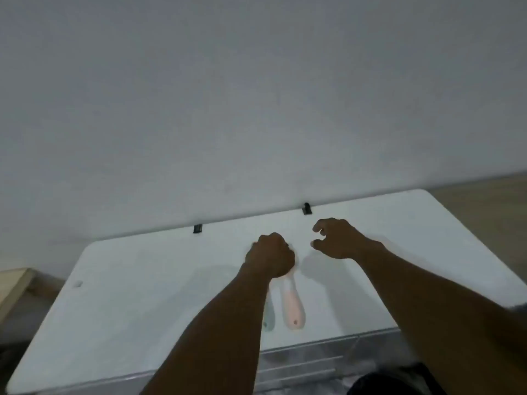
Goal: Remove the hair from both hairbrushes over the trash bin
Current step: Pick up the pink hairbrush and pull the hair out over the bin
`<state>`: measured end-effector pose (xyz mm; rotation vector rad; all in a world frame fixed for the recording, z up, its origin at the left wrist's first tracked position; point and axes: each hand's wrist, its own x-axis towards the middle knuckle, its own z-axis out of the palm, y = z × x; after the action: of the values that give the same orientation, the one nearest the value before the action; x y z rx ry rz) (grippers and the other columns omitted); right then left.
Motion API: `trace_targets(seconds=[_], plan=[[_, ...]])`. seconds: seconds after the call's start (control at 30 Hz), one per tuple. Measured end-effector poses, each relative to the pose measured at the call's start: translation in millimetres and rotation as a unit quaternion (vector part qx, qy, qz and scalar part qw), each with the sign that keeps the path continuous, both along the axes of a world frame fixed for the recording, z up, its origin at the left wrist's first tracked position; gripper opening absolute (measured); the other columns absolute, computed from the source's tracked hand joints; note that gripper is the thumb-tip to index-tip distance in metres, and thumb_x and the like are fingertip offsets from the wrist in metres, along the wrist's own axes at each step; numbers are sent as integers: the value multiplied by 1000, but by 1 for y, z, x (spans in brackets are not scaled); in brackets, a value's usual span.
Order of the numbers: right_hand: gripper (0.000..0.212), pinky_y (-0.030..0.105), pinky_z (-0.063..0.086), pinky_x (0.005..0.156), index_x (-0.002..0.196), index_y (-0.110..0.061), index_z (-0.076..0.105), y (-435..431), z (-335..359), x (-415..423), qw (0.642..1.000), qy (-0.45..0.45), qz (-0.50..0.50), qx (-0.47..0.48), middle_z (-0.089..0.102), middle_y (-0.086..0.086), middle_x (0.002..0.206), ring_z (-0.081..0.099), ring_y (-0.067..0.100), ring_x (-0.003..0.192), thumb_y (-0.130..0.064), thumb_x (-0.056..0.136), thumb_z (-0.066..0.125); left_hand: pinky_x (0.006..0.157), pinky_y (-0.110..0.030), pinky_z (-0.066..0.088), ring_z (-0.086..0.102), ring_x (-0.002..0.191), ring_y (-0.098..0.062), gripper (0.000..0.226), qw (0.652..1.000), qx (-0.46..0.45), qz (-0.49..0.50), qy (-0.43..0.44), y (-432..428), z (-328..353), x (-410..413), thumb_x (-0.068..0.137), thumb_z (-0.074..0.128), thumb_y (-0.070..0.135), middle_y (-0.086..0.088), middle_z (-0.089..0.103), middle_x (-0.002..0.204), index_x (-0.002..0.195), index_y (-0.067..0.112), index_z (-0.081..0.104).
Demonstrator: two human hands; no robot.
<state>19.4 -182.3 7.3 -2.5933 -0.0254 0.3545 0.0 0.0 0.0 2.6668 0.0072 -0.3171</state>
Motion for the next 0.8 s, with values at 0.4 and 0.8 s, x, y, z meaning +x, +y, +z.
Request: trace_targets(seconds=[0.4,0.8], plan=[[51,39,44,107,139,-19,53,10,-101,-37,995,93,5,-26,54,2,143,50,24,132,-31,90,59,75,-38,61,73,84,-30,43,996,25,31,86,-17,-95,-49,83,67,43,-10,70,99,109,9,61],[51,37,44,108,139,-21,53,-3,-87,-30,989,146,-10,-27,54,1,145,51,22,132,-31,89,58,71,-31,60,72,75,-20,40,981,-107,79,142,-23,-89,-35,83,62,40,-6,74,72,97,3,64]])
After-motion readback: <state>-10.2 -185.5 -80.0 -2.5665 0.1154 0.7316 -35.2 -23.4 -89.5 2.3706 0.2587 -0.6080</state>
